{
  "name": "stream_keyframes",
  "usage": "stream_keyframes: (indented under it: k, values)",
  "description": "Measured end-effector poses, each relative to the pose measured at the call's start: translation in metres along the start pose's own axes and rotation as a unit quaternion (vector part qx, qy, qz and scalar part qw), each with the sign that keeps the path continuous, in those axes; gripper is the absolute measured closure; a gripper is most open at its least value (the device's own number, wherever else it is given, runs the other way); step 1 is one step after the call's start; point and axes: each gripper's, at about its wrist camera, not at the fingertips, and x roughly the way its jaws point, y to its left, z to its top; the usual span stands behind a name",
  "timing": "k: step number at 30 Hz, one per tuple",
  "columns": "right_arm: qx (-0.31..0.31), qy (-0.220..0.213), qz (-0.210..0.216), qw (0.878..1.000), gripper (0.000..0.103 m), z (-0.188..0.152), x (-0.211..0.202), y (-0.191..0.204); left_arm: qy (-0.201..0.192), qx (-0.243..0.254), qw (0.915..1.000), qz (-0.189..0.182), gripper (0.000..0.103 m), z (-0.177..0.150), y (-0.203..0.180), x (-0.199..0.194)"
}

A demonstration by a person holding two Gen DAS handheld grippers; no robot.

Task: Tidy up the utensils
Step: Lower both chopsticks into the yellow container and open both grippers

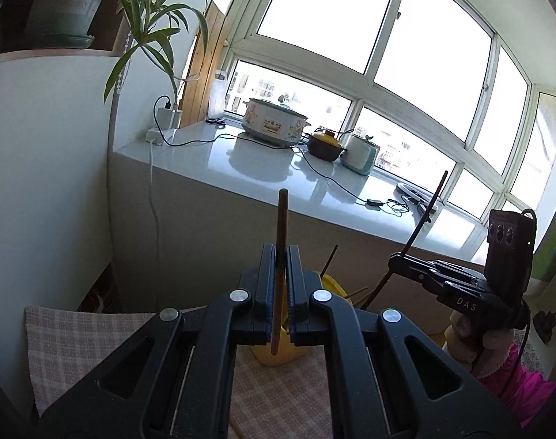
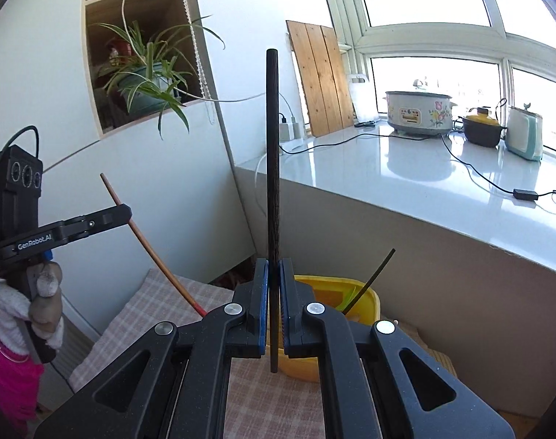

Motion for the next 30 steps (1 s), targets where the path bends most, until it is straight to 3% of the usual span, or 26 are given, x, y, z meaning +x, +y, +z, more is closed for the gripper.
stream_keyframes:
  k: [11, 30]
  values:
    - [-0.006, -0.024, -0.032, 0.999, 0.099, 0.015, 0.003, -0.007, -0.018, 0.006, 0.9998, 0.0, 0.1, 0.024, -0.015, 0.024]
    - [0.011, 0.03, -0.051, 0.998, 0.099, -0.02, 0.035, -0.019, 0.026, 0.006, 0.9995, 0.016, 0.1, 0.006, -0.018, 0.101]
